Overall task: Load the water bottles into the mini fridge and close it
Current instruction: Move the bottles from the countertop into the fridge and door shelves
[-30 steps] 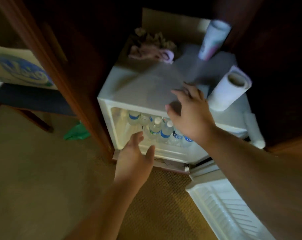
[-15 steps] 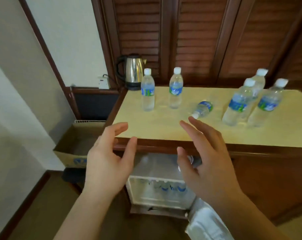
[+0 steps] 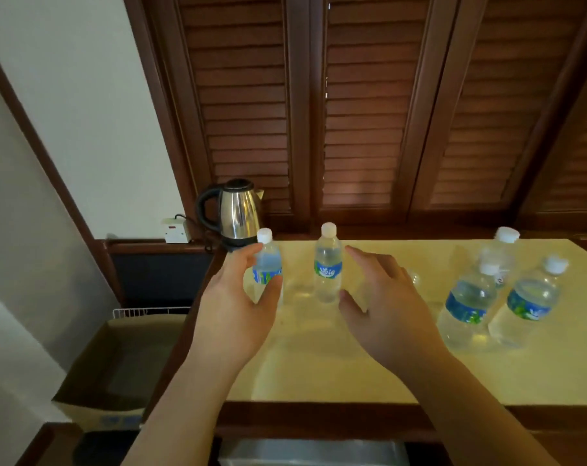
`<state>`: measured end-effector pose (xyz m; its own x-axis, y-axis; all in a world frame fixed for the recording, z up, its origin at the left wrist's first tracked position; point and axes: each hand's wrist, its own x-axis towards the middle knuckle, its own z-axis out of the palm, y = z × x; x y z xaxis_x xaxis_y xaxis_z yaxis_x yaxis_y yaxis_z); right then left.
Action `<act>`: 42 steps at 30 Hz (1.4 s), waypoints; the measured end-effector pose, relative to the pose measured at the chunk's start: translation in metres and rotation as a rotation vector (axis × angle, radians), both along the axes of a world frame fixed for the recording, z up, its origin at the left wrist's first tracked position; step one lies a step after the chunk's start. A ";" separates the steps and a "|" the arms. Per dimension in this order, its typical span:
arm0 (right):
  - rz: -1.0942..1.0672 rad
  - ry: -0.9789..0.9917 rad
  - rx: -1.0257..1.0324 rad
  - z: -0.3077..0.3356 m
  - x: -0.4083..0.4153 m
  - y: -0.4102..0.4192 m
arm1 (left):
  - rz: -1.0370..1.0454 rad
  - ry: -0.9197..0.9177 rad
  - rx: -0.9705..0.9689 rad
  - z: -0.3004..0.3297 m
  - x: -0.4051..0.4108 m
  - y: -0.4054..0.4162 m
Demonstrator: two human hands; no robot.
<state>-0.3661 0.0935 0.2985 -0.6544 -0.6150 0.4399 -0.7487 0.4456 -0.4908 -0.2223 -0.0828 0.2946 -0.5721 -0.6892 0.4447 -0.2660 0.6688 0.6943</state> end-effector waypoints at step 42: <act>0.128 -0.318 -0.175 -0.266 0.172 0.124 | 0.151 -0.179 0.147 -0.247 0.226 0.161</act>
<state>-0.1942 0.2175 0.0322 -0.6980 -0.6338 0.3333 -0.5911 0.2473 -0.7677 0.0035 0.0780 0.0481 -0.5189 -0.8221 0.2342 -0.4823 0.5078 0.7138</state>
